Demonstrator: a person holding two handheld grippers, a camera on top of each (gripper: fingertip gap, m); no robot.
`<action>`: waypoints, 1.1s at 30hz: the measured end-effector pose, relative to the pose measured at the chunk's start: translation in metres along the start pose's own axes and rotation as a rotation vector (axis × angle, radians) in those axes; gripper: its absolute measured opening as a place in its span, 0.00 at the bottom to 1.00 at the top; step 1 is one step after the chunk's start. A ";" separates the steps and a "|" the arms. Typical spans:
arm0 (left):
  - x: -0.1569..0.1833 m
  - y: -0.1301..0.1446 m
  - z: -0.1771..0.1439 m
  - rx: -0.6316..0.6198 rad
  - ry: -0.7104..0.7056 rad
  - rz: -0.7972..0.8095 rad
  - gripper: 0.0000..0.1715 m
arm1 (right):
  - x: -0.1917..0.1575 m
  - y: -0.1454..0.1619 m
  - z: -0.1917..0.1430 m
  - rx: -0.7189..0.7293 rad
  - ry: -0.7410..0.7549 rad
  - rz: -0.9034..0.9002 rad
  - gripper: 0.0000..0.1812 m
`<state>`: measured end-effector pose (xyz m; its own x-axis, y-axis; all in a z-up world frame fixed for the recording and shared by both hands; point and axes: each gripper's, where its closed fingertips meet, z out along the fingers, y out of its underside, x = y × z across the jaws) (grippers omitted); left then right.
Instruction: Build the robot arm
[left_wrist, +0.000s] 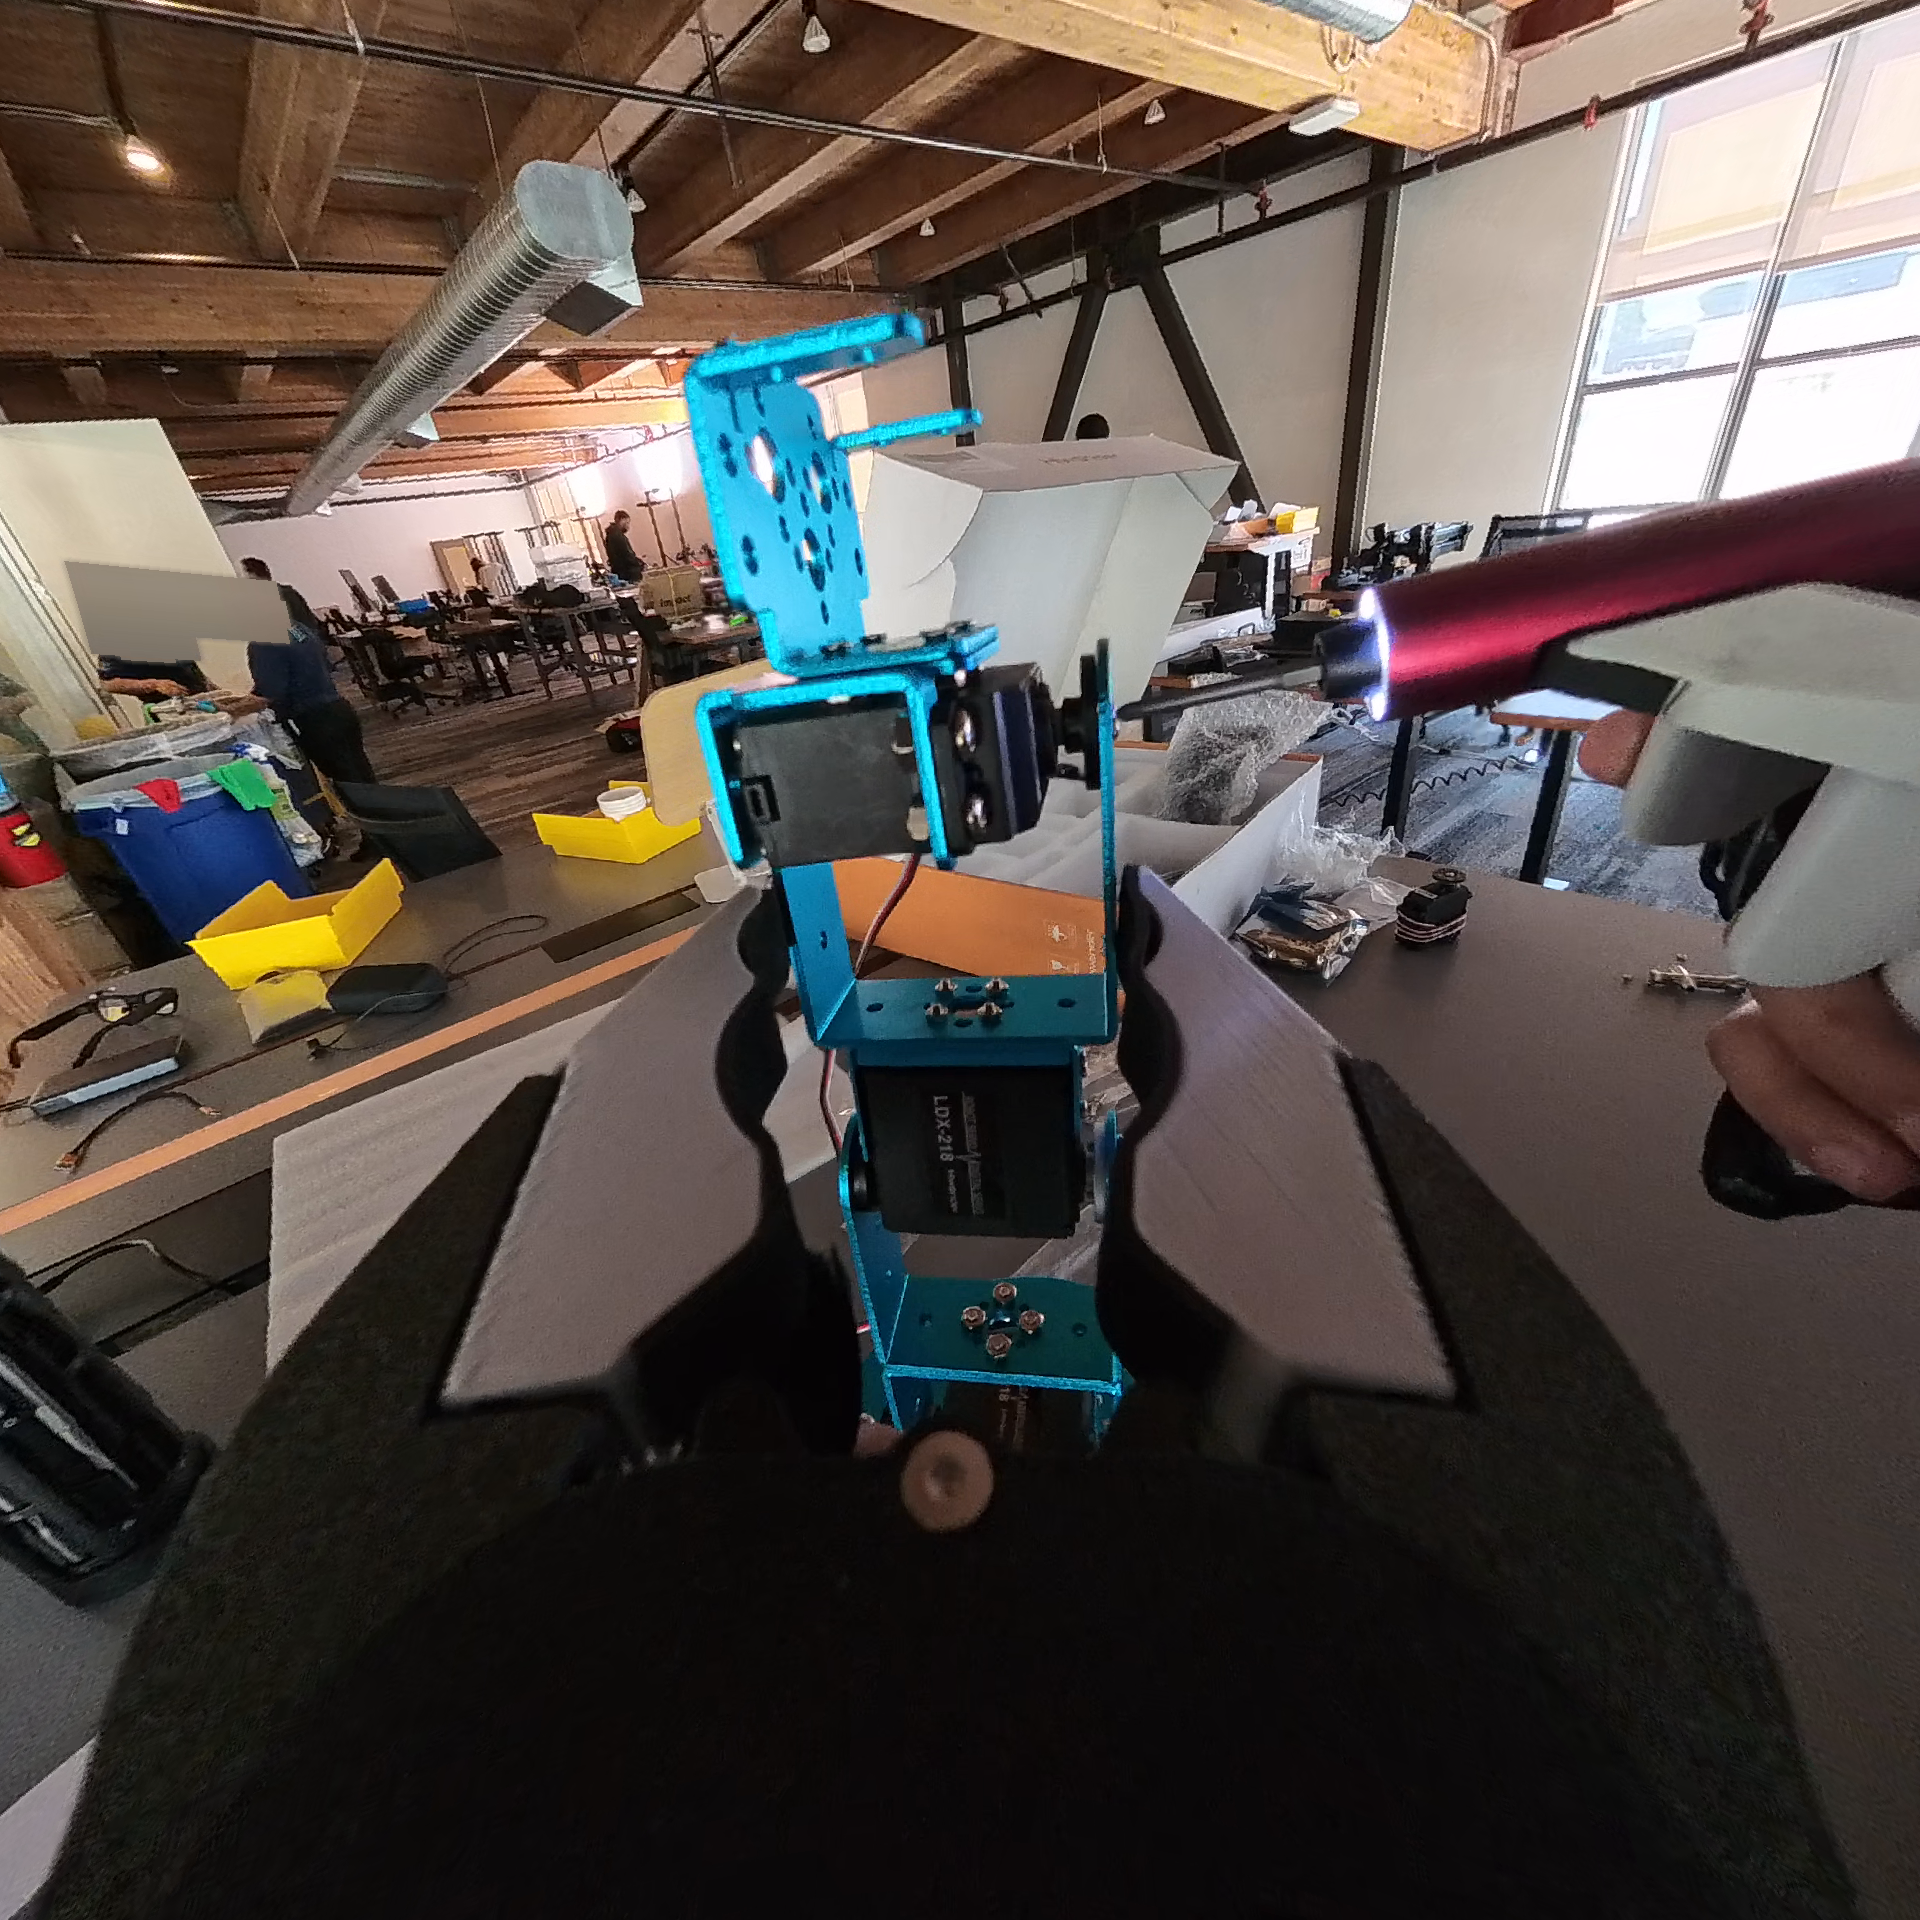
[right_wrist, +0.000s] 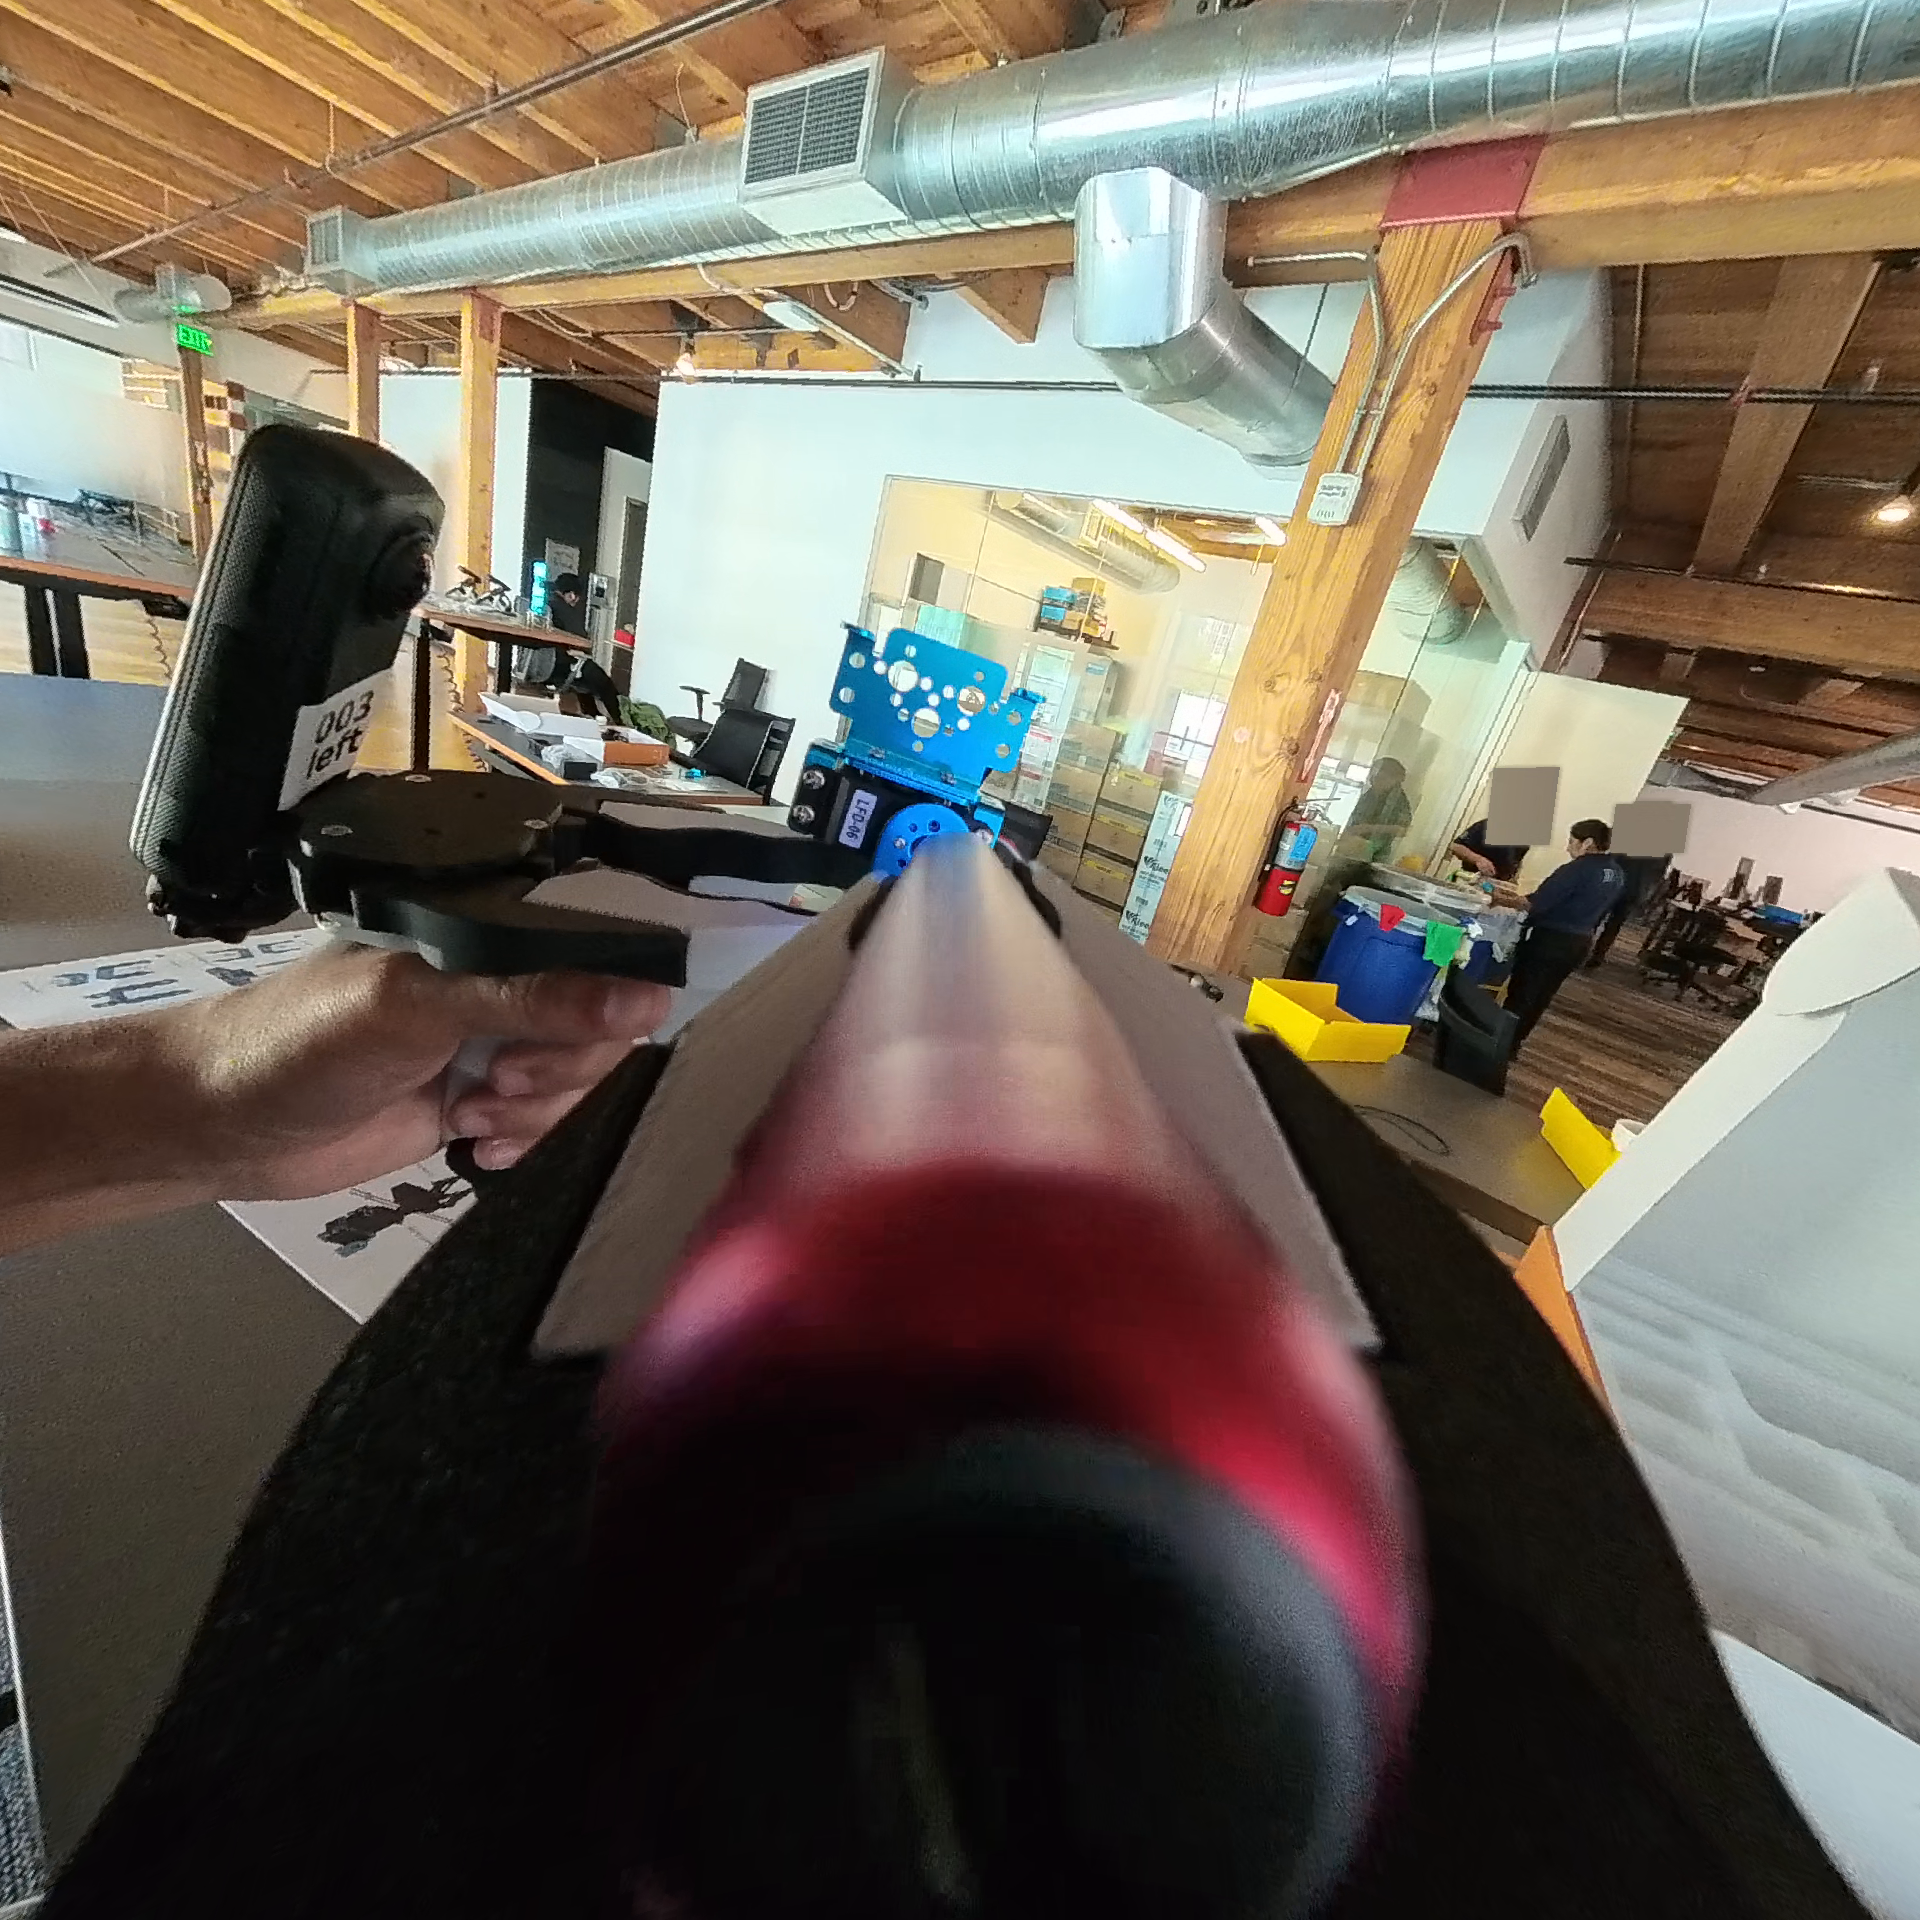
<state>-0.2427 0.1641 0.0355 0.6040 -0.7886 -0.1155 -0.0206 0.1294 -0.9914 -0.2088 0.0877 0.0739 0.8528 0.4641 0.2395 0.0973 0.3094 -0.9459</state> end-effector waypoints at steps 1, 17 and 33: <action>0.000 0.000 0.000 -0.001 0.000 0.000 0.37 | 0.000 -0.001 0.001 0.008 -0.001 -0.002 0.11; -0.003 0.001 0.001 -0.008 -0.007 0.000 0.37 | 0.001 -0.001 0.005 0.030 -0.022 -0.007 0.44; -0.011 -0.005 -0.021 -0.006 -0.074 -0.127 0.46 | 0.026 0.020 -0.043 -0.050 -0.026 0.228 0.12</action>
<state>-0.2659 0.1590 0.0403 0.6594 -0.7516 0.0153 0.0550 0.0279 -0.9981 -0.1630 0.0697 0.0521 0.8424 0.5384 0.0233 -0.0708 0.1533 -0.9856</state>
